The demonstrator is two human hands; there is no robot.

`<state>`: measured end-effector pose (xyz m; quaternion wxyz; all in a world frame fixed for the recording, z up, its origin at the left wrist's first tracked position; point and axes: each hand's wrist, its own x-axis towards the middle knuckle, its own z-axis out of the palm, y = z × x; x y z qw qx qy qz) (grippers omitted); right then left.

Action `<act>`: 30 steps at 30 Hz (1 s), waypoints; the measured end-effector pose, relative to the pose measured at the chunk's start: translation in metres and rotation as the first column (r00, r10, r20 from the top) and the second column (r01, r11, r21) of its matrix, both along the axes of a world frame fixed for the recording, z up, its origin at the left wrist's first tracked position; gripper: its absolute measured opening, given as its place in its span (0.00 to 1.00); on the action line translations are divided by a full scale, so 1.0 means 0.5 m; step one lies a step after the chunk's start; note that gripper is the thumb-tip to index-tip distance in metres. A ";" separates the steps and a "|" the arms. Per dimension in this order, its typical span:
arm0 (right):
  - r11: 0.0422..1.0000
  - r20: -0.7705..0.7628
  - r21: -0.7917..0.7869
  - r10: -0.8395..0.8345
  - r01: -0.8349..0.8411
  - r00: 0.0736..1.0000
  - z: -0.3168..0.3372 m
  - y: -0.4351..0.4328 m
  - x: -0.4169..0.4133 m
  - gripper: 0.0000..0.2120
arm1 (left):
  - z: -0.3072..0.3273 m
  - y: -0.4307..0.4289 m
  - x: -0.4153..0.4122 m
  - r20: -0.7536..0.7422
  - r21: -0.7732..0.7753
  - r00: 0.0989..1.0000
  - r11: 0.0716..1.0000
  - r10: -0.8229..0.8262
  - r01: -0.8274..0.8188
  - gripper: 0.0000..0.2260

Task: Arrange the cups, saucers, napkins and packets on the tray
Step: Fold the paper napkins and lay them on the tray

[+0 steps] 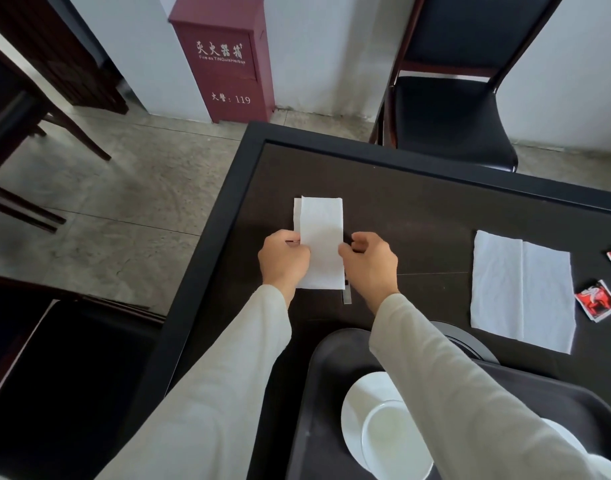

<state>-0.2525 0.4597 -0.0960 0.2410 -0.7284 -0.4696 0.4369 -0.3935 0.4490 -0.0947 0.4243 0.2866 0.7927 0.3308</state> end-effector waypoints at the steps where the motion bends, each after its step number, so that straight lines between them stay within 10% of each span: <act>1: 1.000 -0.005 -0.020 -0.013 0.013 1.000 -0.001 0.006 -0.003 0.19 | -0.002 -0.001 -0.005 -0.008 -0.004 1.000 1.000 0.003 -0.003 0.13; 10: 0.967 -0.219 -0.248 -0.114 0.058 0.969 -0.015 0.037 -0.038 0.07 | 0.001 -0.006 -0.030 -0.112 0.015 0.993 0.999 -0.049 0.051 0.11; 22: 0.969 -0.338 -0.173 -0.227 0.176 0.913 0.039 0.011 -0.038 0.03 | 0.072 -0.045 0.014 -0.350 0.183 0.809 0.813 -0.472 0.553 0.20; 30: 0.936 -0.549 -0.235 -0.350 0.262 0.759 0.163 -0.024 0.037 0.04 | 0.168 -0.070 0.081 -0.593 0.223 0.711 0.771 -0.379 0.597 0.10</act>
